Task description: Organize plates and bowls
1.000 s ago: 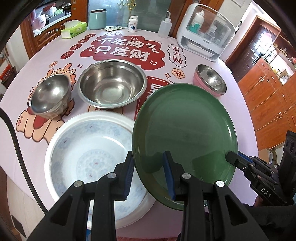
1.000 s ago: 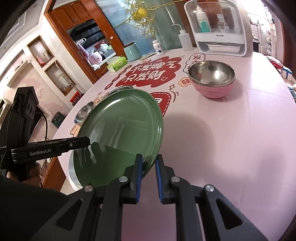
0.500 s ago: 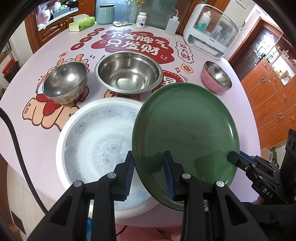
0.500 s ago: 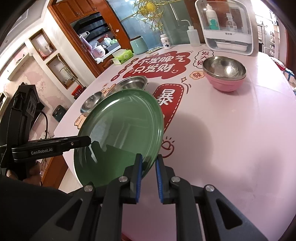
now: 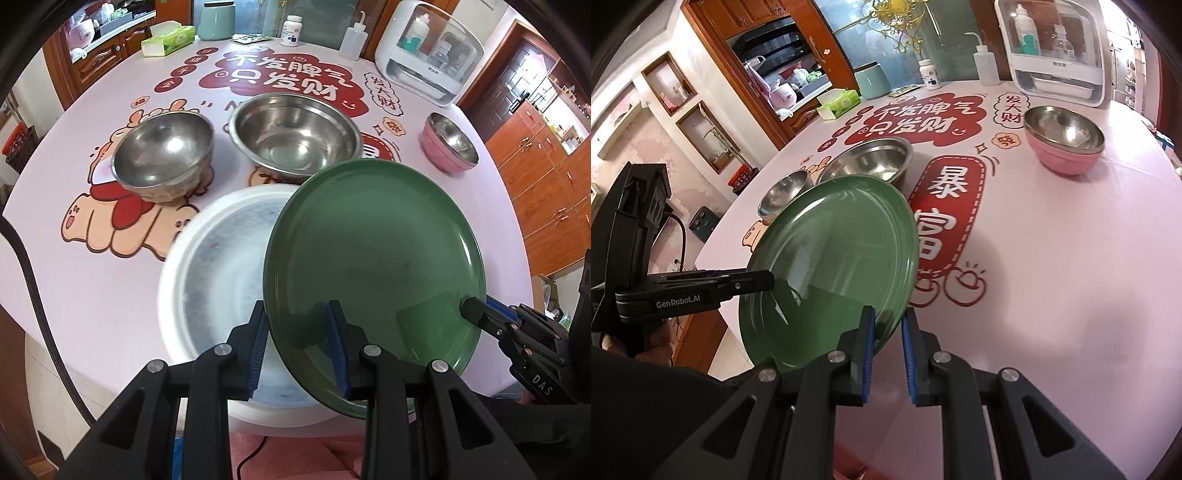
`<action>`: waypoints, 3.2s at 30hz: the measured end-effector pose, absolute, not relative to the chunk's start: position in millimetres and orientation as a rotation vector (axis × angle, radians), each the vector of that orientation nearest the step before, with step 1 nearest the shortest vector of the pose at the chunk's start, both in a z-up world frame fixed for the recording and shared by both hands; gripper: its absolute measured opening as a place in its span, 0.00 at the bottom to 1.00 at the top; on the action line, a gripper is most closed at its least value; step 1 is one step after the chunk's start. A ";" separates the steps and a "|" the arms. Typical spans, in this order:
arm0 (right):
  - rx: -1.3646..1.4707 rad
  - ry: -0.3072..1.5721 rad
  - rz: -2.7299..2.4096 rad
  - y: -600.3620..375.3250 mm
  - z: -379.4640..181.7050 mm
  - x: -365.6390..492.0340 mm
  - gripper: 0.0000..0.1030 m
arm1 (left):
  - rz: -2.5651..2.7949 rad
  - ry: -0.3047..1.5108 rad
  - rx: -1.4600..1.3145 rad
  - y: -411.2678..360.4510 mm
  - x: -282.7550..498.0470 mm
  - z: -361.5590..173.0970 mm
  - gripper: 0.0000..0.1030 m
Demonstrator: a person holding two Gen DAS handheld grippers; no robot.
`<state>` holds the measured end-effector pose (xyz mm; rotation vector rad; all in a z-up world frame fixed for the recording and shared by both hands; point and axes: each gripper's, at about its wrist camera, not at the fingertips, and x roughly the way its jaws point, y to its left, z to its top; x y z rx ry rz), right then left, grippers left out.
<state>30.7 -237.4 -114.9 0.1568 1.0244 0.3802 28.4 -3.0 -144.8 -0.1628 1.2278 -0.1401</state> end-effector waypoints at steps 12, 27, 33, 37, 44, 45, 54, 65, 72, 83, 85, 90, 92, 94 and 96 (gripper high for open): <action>0.149 1.070 0.334 -189.6 -125.2 40.6 0.14 | -0.168 1.278 -0.131 41.2 42.8 -158.2 0.29; 0.152 1.149 0.249 -161.9 -147.0 46.8 0.14 | -0.225 1.358 -0.057 62.6 54.9 -186.2 0.29; 0.155 1.164 0.220 -162.4 -149.8 45.7 0.17 | -0.249 1.367 -0.021 54.5 57.4 -187.8 0.29; 0.154 1.163 0.220 -163.8 -148.6 44.9 0.17 | -0.248 1.370 -0.014 51.4 57.9 -187.5 0.29; 0.142 1.166 0.244 -165.6 -147.9 43.1 0.19 | -0.220 1.363 -0.014 48.7 55.5 -185.5 0.29; 0.138 1.166 0.253 -165.7 -147.6 42.8 0.22 | -0.216 1.359 -0.015 48.4 56.1 -185.4 0.29; 0.117 1.172 0.319 -168.7 -146.8 41.9 0.38 | -0.126 1.322 -0.021 44.7 51.5 -174.8 0.30; 0.111 1.128 0.434 -184.7 -129.3 46.4 0.43 | -0.013 1.251 -0.081 33.7 40.9 -146.2 0.30; 0.107 1.077 0.497 -200.3 -111.8 56.5 0.46 | 0.067 1.218 -0.126 23.3 35.0 -127.0 0.34; 0.187 1.044 0.484 -226.3 -96.7 77.6 0.54 | 0.130 1.181 -0.158 11.2 31.8 -103.5 0.44; 0.206 1.045 0.475 -228.8 -95.4 80.7 0.59 | 0.132 1.167 -0.156 11.3 33.6 -99.1 0.48; 0.218 1.037 0.459 -226.4 -91.5 85.9 0.61 | 0.132 1.145 -0.151 20.3 46.9 -94.1 0.48; 0.232 1.031 0.447 -223.9 -89.5 89.2 0.61 | 0.121 1.141 -0.147 26.7 56.7 -92.0 0.48; 0.252 1.027 0.429 -220.3 -87.8 92.9 0.62 | 0.103 1.134 -0.138 30.1 64.4 -89.4 0.52; 0.268 1.024 0.408 -215.8 -87.0 97.2 0.62 | 0.079 1.122 -0.125 34.0 74.0 -85.7 0.54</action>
